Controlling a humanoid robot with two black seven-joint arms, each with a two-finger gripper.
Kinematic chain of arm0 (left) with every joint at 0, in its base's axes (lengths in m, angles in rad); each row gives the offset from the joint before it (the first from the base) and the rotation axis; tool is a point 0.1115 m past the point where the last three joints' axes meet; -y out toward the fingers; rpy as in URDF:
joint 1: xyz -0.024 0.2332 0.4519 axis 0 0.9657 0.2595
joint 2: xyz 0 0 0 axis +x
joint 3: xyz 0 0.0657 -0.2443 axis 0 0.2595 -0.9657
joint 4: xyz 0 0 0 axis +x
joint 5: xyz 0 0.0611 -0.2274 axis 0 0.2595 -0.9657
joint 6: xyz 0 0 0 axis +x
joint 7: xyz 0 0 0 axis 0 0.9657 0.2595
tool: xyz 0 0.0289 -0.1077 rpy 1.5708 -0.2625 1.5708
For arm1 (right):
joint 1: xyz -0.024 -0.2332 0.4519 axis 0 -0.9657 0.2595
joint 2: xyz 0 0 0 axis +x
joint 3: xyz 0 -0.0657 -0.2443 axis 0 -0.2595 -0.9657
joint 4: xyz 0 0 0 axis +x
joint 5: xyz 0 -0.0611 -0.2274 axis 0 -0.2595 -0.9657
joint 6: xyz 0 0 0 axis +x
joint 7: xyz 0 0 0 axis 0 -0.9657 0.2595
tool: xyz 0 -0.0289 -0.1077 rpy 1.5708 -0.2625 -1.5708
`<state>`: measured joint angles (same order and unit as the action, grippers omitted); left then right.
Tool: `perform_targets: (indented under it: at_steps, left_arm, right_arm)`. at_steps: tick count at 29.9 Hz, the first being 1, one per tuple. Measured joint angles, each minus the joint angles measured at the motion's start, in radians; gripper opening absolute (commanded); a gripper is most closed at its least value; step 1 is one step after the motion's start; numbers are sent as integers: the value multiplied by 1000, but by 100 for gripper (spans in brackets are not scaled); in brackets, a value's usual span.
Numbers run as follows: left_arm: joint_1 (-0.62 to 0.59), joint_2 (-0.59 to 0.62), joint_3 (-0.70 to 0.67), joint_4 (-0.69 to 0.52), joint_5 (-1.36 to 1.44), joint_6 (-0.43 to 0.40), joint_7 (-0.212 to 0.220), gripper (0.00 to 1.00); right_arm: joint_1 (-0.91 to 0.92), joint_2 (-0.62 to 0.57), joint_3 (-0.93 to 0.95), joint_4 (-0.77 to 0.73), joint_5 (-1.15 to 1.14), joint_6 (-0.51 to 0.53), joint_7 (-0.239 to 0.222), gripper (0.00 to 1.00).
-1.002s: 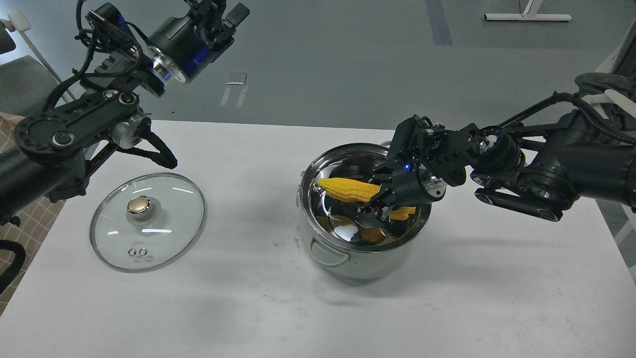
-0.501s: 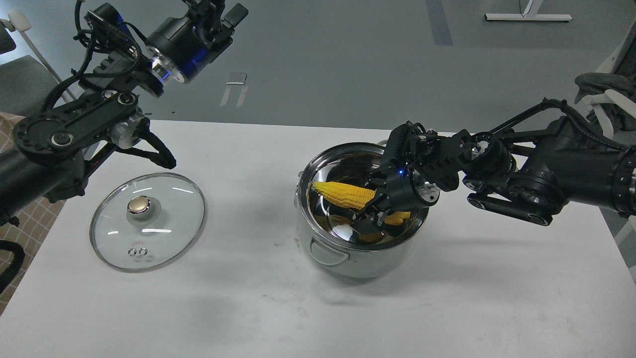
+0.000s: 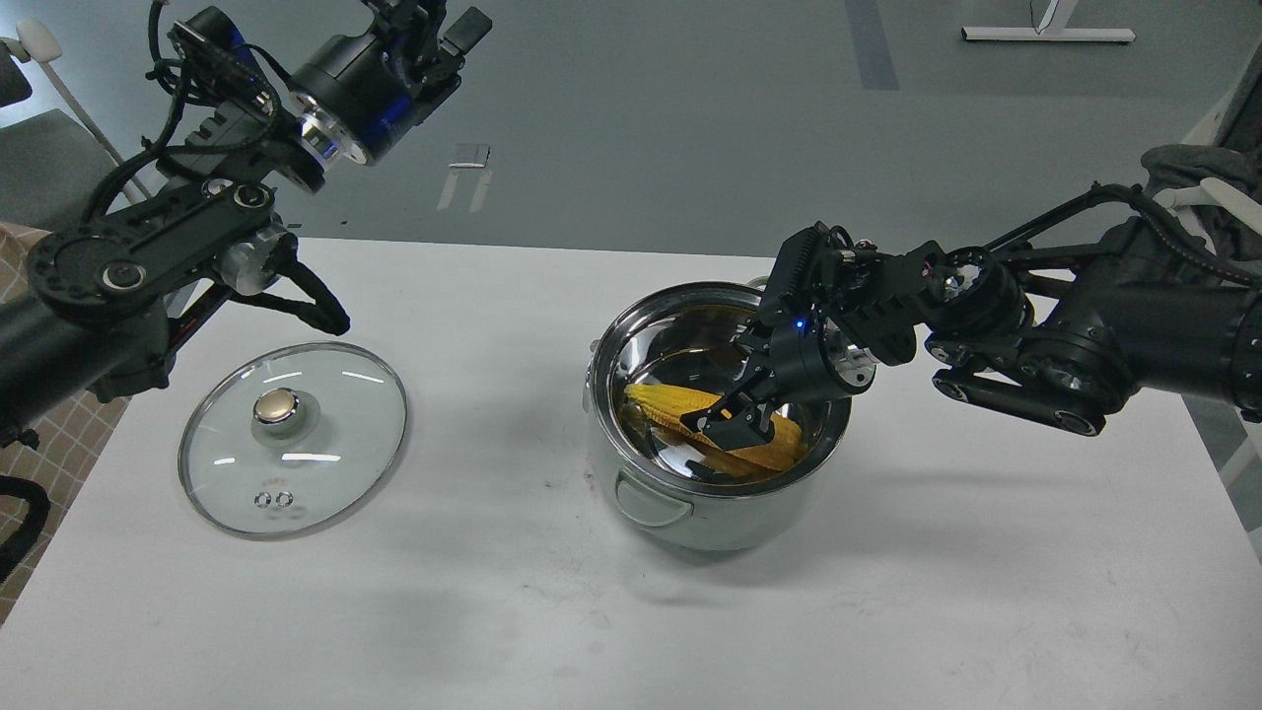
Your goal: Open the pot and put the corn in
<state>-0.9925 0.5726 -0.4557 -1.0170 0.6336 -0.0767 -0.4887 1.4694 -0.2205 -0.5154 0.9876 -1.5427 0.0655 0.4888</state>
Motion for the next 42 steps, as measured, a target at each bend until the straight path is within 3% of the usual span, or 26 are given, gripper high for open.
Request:
perform_targets:
  at_steps: [8,14,21,26,30,37,42]
  left_arm:
    - [1,4,0,5,0,0,0,97]
    - [18,0,-8,8,-6,-4,0,98]
    - [38,-24,-13,72,-22,-8,0,98]
    - [39,-87,-14,160,-25,-20,0,98]
    - [56,-126,-30,217,-107,-101,0,98]
    - [93,-201,-74,373,-267,-366,0,98]
    - [116,-216,-112,413,-287,-410,0,98]
  right_arm:
    - [141,-95,116,-14,188,5,0,99]
    - [162,-173,248,-127,426,-4,0,100]
    - [-23,-193,538,-300,765,-22,0,100]
    - [-226,-176,814,-339,878,-27,0,100]
    - [-408,-153,1045,-332,892,-8,0,100]
    - [-598,-53,1295,-334,918,108,0,100]
    - [-657,-17,1375,-341,997,159,0,100]
